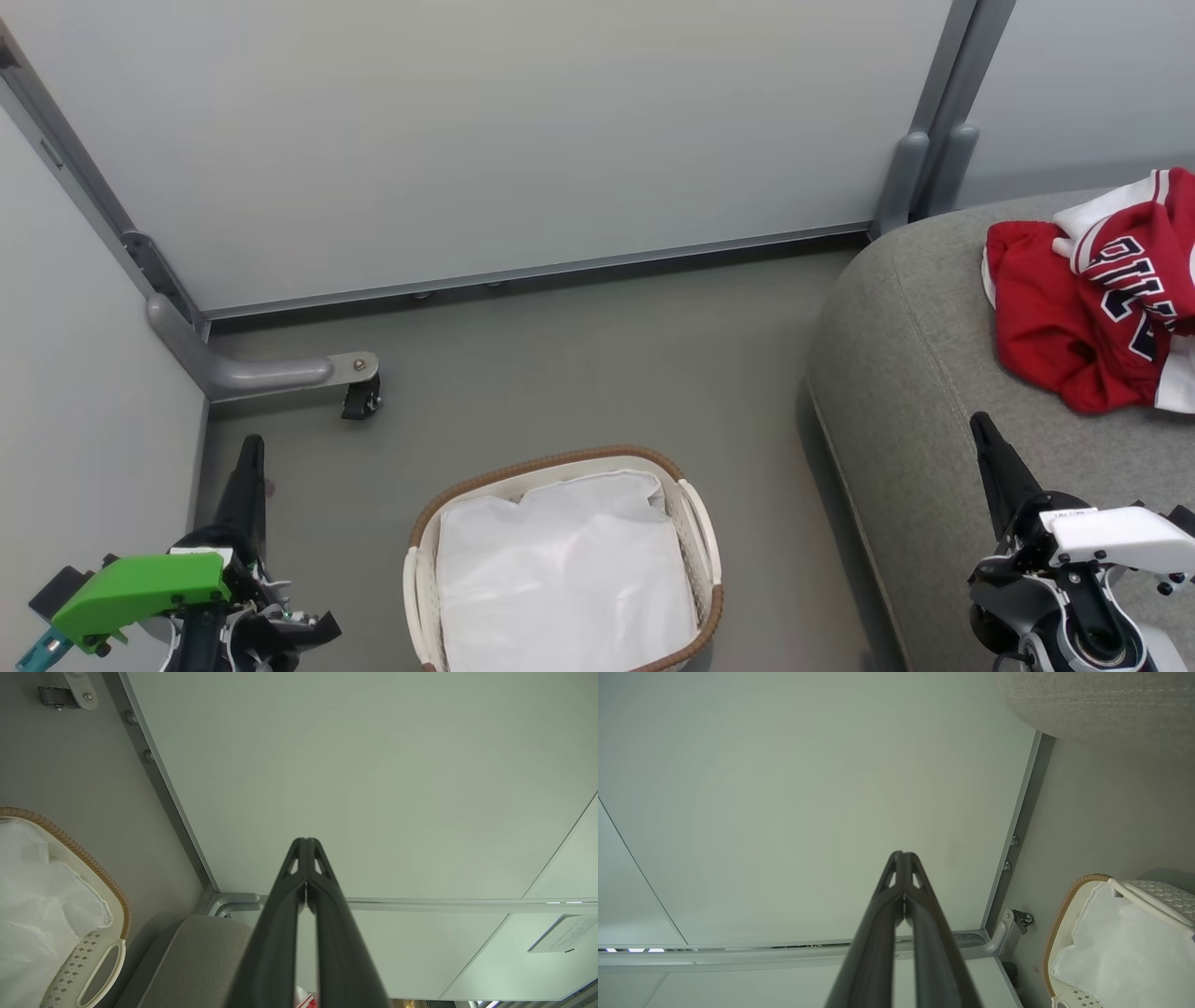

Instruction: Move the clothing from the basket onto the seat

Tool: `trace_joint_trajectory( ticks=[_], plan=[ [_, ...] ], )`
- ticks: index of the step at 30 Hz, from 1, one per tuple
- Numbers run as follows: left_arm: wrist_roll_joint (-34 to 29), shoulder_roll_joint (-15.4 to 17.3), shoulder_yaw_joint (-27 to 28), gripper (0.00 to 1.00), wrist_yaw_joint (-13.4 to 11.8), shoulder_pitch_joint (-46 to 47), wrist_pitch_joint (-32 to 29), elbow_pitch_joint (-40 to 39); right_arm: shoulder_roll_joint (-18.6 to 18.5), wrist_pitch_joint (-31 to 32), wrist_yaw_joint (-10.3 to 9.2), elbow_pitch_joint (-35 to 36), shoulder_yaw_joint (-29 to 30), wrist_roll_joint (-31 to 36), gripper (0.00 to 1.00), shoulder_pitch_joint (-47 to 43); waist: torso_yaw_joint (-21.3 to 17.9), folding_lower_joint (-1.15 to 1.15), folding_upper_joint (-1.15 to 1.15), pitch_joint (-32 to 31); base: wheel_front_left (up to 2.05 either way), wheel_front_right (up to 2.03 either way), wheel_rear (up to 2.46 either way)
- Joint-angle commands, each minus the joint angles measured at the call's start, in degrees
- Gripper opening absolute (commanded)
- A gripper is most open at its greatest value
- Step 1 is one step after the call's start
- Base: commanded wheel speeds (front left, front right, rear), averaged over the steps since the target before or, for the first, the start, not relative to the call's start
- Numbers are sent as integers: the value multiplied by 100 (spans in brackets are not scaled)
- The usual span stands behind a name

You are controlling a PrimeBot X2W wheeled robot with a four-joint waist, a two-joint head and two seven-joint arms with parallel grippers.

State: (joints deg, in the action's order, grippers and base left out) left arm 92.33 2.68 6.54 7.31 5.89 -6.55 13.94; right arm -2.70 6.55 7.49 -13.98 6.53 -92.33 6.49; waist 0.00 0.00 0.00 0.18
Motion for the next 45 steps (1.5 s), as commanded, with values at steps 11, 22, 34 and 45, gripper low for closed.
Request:
trace_joint_trajectory(
  ticks=[11, 22, 34, 45],
  plan=[
    [17, 38, -2, 0, 33, 62, -18, -5, -34, 16, 0, 14, 11, -18, 0, -63, 0, 0, 0, 0, 0, 0, 0],
    [18, 38, -2, 0, 33, 62, -18, -4, -34, 16, 0, 14, 11, -18, 0, -63, 0, 0, 0, 0, 0, 0, 0],
    [18, 39, -2, 0, 34, 62, -18, -4, -34, 16, -1, 14, 11, -18, 0, -63, 0, 0, 0, 0, 0, 0, 0],
    [18, 39, -2, 0, 34, 62, -17, -5, -34, 16, 0, 14, 11, -18, 0, -63, 0, 0, 0, 0, 0, 0, 0]
  ],
)
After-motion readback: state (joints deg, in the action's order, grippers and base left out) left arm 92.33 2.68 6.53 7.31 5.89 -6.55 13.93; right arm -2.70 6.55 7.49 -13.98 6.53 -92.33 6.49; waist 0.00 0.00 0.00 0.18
